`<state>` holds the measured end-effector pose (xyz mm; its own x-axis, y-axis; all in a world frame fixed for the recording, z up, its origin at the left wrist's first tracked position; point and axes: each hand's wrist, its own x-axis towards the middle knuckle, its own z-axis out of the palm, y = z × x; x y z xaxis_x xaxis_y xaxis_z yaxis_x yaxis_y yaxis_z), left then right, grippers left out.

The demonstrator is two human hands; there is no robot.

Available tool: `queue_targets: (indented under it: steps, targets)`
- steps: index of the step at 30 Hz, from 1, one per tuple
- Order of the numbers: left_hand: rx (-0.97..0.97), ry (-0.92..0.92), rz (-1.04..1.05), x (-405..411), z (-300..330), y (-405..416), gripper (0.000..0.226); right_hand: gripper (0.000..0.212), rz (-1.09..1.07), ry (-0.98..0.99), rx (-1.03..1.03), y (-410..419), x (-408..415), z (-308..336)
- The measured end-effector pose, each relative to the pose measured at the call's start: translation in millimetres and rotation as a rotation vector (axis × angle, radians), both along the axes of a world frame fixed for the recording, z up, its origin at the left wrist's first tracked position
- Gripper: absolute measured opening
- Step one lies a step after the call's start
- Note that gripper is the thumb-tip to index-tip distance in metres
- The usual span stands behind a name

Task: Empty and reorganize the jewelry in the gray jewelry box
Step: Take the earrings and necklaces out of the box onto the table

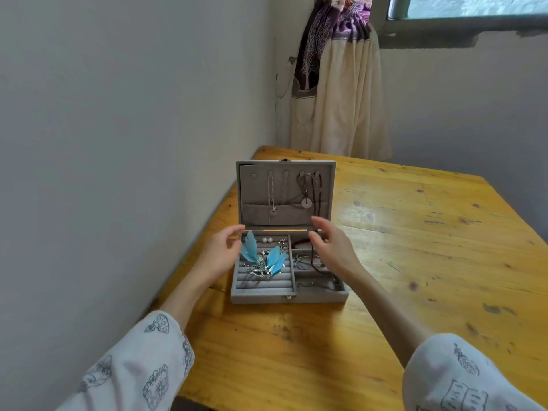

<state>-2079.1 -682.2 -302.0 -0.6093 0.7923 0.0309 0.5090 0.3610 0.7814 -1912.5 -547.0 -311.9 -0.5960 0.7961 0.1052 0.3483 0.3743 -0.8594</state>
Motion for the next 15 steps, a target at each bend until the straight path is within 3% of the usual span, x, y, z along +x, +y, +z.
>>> queue_targets:
  steps: [8, 15]
  targets:
    - [0.017, 0.269, -0.059, 13.6, -37.6, -38.7, 0.031, 0.029, 0.211, -0.218, 0.379, -55.8, -15.9, -25.1]
    - [0.052, 0.523, -0.082, 12.4, -42.8, -33.3, 0.029, 0.028, 0.18, -0.272, 0.56, -70.8, -32.2, -35.1]
